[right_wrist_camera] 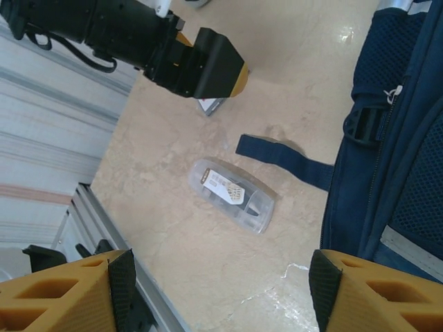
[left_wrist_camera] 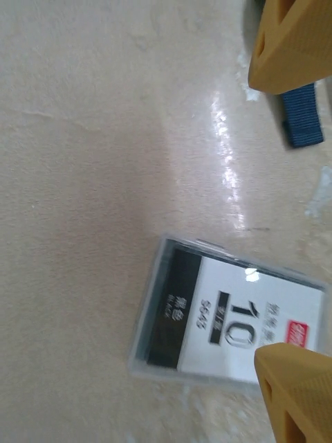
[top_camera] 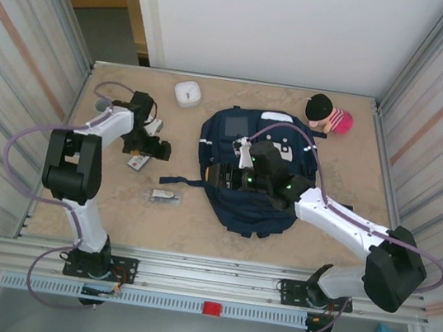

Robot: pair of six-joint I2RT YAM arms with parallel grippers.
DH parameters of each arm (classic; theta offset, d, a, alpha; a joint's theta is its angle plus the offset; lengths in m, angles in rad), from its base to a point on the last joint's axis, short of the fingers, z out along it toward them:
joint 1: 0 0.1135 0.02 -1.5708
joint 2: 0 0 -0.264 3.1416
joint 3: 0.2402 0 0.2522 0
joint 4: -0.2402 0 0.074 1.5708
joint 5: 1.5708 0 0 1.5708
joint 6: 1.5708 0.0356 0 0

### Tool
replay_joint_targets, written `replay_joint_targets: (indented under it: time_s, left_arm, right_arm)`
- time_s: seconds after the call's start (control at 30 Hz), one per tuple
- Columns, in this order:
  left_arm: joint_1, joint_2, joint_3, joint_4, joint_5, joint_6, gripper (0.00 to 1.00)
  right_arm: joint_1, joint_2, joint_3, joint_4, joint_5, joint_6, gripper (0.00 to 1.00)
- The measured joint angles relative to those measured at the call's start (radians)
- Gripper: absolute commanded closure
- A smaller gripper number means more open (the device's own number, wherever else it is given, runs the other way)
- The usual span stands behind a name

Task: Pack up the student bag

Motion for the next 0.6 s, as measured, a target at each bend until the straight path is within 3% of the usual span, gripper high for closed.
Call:
replay_joint_targets:
  time_s: [0.17,0.6]
  left_arm:
    - [0.016,-0.007,0.064,-0.061,-0.082,0.061,0.07]
    - [0.012,0.23,0.174,-0.146,-0.185,0.141,0.19]
  right_arm:
    - [0.006,-0.012,0.0,0.0,0.004,0.0,0.31]
    - [0.014,-0.012,0.0,0.0,0.005,0.0,0.31]
